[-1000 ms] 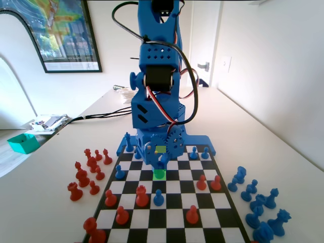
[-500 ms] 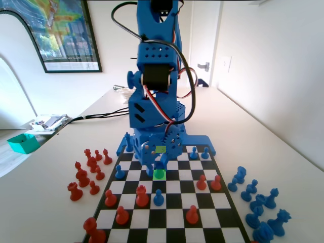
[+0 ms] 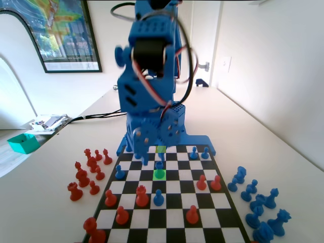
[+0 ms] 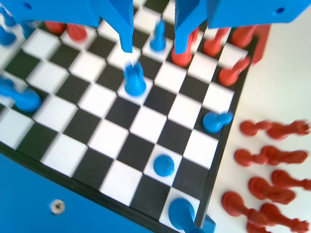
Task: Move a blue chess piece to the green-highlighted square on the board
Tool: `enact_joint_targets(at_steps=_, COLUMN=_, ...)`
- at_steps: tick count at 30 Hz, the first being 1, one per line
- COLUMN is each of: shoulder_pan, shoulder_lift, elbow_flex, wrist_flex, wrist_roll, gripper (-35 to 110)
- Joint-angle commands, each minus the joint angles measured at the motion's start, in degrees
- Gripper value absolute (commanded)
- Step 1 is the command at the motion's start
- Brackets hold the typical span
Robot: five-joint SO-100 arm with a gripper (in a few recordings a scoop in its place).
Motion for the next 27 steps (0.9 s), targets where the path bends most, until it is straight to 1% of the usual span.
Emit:
enact_joint_targets(at_steps=1, shoulder_pan=-0.6, shoulder_lift=7.5, elbow_flex=-3.6, wrist_flex=5.0, wrist_roll=1.1, gripper=15)
enact_joint_targets(at_steps=4, shoulder_pan=-1.1, shoulder_lift=9.8, elbow_flex=-4.7, wrist_flex=7.9, wrist_roll=2.1, gripper=15)
enact_joint_targets(at_steps=11, shoulder_pan=-1.7, shoulder_lift=18.6, elbow_flex=-8.2, wrist_flex=18.7, wrist_roll=5.7, gripper=15)
enact_joint_targets(at_steps=13, shoulder_pan=-1.9, shoulder_lift=22.8, elbow_flex=-8.3, wrist_flex=21.6, wrist_roll=6.7, gripper=14)
enact_joint_targets(at_steps=17, shoulder_pan=-2.8, shoulder_lift=32.4, elbow_flex=-7.5, wrist_flex=26.5, wrist_roll=10.6, gripper=8)
enact_joint_targets(at_steps=22, shoulder_pan=-4.0, shoulder_lift=43.3, elbow_flex=-9.1, wrist_flex=35.9, wrist_roll=13.7, gripper=3)
enact_joint_targets(at_steps=27, shoulder_pan=-6.2, shoulder_lift=54.1, elbow_flex=-8.4, wrist_flex=41.6, wrist_roll=16.3, gripper=2)
